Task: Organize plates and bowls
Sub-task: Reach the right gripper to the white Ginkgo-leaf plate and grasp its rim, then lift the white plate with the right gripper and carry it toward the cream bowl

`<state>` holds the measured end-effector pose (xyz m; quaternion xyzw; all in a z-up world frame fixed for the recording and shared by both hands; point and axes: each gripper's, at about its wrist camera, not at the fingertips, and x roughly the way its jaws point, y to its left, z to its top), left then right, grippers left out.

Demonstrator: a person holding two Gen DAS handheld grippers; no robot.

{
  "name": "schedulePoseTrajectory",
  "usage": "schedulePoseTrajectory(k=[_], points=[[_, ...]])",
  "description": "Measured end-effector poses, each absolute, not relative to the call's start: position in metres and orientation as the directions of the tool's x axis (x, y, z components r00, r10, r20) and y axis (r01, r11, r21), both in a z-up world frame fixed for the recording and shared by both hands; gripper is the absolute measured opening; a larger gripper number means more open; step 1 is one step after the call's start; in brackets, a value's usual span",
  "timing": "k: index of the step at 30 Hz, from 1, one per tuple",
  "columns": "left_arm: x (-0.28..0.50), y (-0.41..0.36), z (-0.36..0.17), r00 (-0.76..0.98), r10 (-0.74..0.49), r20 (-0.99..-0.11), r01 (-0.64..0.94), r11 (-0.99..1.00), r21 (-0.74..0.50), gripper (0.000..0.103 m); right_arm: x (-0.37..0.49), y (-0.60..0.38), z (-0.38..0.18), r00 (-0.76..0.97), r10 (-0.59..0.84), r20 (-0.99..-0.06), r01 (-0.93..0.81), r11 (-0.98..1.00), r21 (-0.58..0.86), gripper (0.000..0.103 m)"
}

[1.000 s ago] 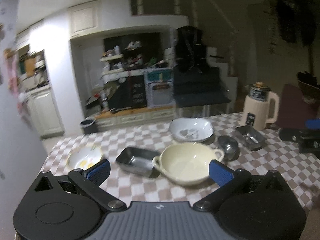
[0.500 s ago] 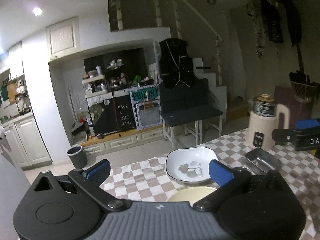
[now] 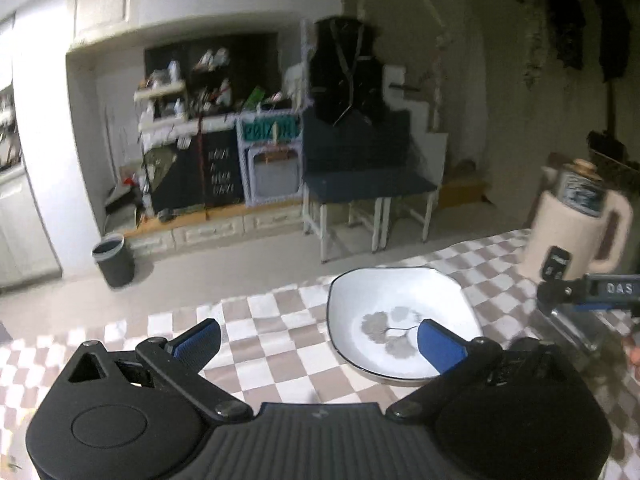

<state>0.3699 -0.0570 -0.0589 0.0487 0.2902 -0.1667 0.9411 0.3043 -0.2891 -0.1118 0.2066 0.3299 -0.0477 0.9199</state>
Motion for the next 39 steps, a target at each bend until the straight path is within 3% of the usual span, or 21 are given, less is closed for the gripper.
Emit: schedulePoseTrajectory(k=[4,7,12,17,20,22,23,25,28,37,39], points=[[0.402,-0.054,-0.073,0.761,-0.309,-0.570,0.305,0.946,-0.106,0.101,0.336,-0.298,-0.132,0.749,0.132,-0.649,0.218,0.876,0.430,0.066],[0.427,-0.055,-0.085,0.731,-0.338,-0.593,0.288,0.940,-0.181,0.089,0.351,-0.297,-0.142,0.733,0.164,-0.660,0.236,0.849,0.473,0.059],[0.459,-0.062,-0.105,0.674,-0.368,-0.640,0.239,0.929,-0.283,0.070,0.371,-0.291,-0.165,0.673,0.191,-0.715,0.338,0.780,0.527,0.058],[0.467,-0.077,-0.123,0.661,-0.354,-0.662,0.274,0.935,-0.226,0.061,0.387,-0.274,-0.170,0.663,0.151,-0.733,0.334,0.817,0.470,0.054],[0.472,-0.078,-0.136,0.663,-0.330,-0.672,0.258,0.943,-0.208,0.048,0.397,-0.273,-0.173,0.664,0.122,-0.738,0.355,0.817,0.455,0.039],[0.477,-0.077,-0.145,0.650,-0.335,-0.682,0.240,0.942,-0.234,0.040,0.403,-0.275,-0.178,0.659,0.146,-0.738,0.342,0.816,0.467,0.020],[0.478,-0.077,-0.149,0.642,-0.338,-0.688,0.239,0.941,-0.239,0.037,0.403,-0.273,-0.177,0.655,0.153,-0.740,0.335,0.819,0.466,0.018],[0.482,-0.080,-0.156,0.637,-0.322,-0.700,0.242,0.946,-0.214,0.020,0.407,-0.269,-0.176,0.654,0.134,-0.744,0.312,0.849,0.427,0.013],[0.484,-0.088,-0.159,0.636,-0.321,-0.701,0.270,0.944,-0.188,0.010,0.405,-0.270,-0.177,0.666,0.133,-0.734,0.289,0.861,0.418,0.010],[0.459,-0.088,-0.153,0.604,-0.291,-0.742,0.346,0.934,-0.085,0.012,0.407,-0.263,-0.165,0.685,0.127,-0.718,0.206,0.911,0.358,0.008],[0.456,-0.078,-0.152,0.591,-0.312,-0.743,0.347,0.931,-0.115,0.012,0.410,-0.261,-0.163,0.683,0.141,-0.717,0.170,0.923,0.344,0.008]])
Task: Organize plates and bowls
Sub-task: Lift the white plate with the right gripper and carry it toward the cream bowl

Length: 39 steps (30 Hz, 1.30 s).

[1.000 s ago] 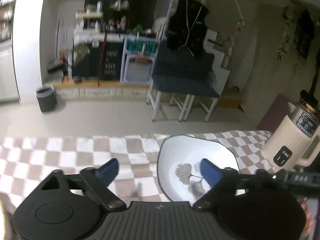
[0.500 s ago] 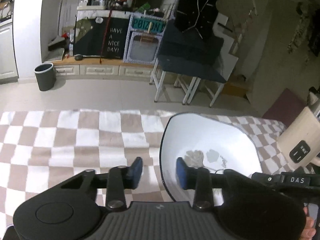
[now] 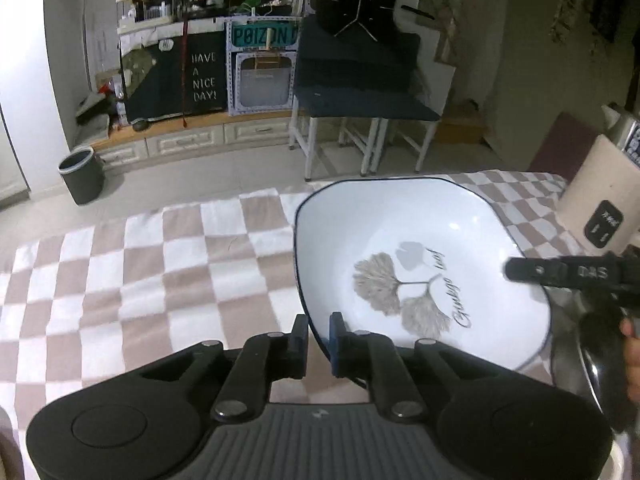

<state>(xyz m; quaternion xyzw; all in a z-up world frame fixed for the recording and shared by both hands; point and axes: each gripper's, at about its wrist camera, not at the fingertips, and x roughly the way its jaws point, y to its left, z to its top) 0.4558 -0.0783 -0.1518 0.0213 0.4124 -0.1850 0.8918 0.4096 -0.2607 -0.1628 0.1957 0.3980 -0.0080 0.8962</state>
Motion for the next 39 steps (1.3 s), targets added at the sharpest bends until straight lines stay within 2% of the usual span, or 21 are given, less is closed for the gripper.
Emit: schedulePoseTrajectory(k=[12,18,24,34,39], points=[[0.498,-0.076,-0.171,0.590,-0.324,-0.740,0.180,0.946,-0.270,0.012,0.435,-0.267,-0.176,0.642,0.216,-0.736,0.172,0.895,0.412,0.010],[0.486,-0.082,-0.168,0.620,-0.266,-0.738,0.177,0.964,-0.198,0.014,0.431,-0.258,-0.173,0.673,0.207,-0.710,0.094,0.928,0.360,0.010],[0.468,-0.073,-0.132,0.672,-0.278,-0.686,0.221,0.960,-0.172,0.013,0.419,-0.254,-0.150,0.704,0.213,-0.677,0.051,0.937,0.347,0.010],[0.399,-0.053,-0.046,0.746,-0.320,-0.585,0.249,0.948,-0.201,0.011,0.367,-0.248,-0.070,0.757,0.269,-0.595,-0.056,0.935,0.351,0.011],[0.341,-0.044,-0.009,0.752,-0.302,-0.586,0.244,0.953,-0.178,0.012,0.325,-0.240,-0.033,0.767,0.307,-0.563,-0.097,0.923,0.371,0.011]])
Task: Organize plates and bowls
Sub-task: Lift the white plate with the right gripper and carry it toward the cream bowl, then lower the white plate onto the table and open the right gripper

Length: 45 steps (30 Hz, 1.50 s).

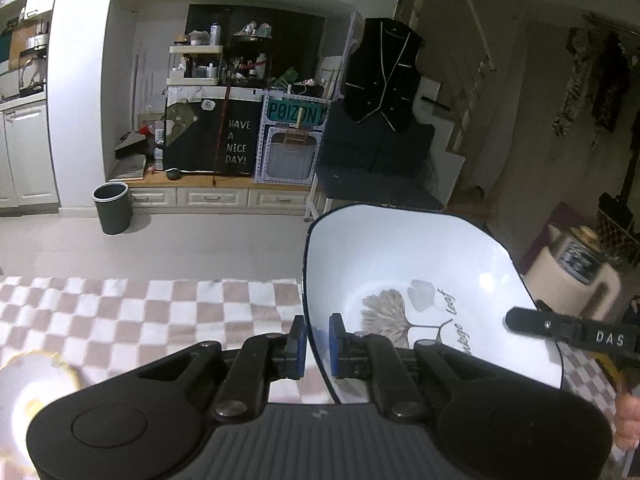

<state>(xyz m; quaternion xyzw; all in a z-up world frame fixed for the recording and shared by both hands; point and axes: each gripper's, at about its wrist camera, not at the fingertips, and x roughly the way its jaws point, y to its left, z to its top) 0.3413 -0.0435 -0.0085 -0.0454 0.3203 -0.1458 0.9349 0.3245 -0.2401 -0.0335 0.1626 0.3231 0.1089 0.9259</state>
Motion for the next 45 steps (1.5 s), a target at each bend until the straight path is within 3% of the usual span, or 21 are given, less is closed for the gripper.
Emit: schedulePoseTrajectory(k=[8,20,31,45], points=[[0.243,-0.023,0.026,0.767,-0.271,-0.582,0.237,0.962,-0.135,0.012,0.258,-0.226,-0.010,0.747,0.354,-0.563,-0.140,0.911,0.387,0.011],[0.136,0.026,-0.019,0.702,-0.268,-0.660,0.219,0.963,-0.159,0.012,0.186,-0.195,-0.046,0.617,0.414,-0.669,-0.136,0.894,0.428,0.011],[0.131,0.060,-0.093,0.567,-0.238,-0.789,0.169,0.971,-0.172,0.013,0.177,-0.148,-0.106,0.428,0.382,-0.819,-0.155,0.924,0.350,0.012],[0.145,0.071,-0.139,0.497,-0.225,-0.838,0.121,0.974,-0.190,0.016,0.191,-0.114,-0.138,0.355,0.307,-0.883,-0.165,0.950,0.264,0.013]])
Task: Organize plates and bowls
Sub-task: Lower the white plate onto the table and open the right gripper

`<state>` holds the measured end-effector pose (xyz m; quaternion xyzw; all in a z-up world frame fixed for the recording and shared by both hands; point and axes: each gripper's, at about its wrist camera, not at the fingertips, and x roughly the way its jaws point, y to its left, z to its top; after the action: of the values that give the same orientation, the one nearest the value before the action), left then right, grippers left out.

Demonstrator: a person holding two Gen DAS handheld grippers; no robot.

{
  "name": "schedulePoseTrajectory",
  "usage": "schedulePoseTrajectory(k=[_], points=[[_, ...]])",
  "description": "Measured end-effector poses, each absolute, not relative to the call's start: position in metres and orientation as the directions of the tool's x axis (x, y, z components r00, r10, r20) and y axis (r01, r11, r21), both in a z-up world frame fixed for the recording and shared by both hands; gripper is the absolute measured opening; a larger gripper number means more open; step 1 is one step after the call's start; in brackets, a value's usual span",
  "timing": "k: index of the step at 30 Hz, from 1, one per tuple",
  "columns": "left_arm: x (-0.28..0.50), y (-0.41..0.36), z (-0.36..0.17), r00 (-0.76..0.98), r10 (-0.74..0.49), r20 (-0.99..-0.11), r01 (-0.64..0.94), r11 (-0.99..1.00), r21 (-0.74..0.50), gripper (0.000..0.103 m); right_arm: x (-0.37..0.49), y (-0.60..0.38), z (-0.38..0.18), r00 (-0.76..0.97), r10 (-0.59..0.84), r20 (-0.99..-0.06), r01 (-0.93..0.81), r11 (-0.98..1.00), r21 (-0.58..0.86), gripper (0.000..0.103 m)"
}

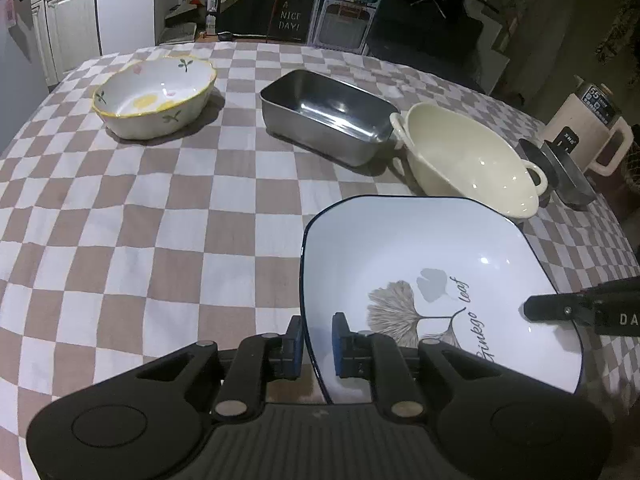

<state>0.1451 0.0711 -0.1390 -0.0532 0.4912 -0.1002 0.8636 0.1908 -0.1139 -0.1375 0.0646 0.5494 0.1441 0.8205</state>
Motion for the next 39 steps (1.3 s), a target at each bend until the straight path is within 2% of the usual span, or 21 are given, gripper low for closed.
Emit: schedulePoseTrajectory(k=[20,28,39], points=[[0.152,0.069,-0.152,0.473,-0.166,-0.865,0.096,0.986,-0.137,0.019,0.196,-0.113,-0.135,0.350,0.292,-0.890,-0.212,0.950,0.229,0.013],[0.150,0.058,-0.146,0.474,-0.138,-0.869,0.155,0.985,-0.072,0.018,0.202,-0.118,-0.151,0.316,0.272,-0.909,-0.195,0.956,0.218,0.014],[0.151,0.051,-0.144,0.449,-0.128,-0.884,0.158,0.986,-0.062,0.019,0.211,-0.117,-0.168,0.303,0.254,-0.919,-0.176,0.962,0.208,0.017]])
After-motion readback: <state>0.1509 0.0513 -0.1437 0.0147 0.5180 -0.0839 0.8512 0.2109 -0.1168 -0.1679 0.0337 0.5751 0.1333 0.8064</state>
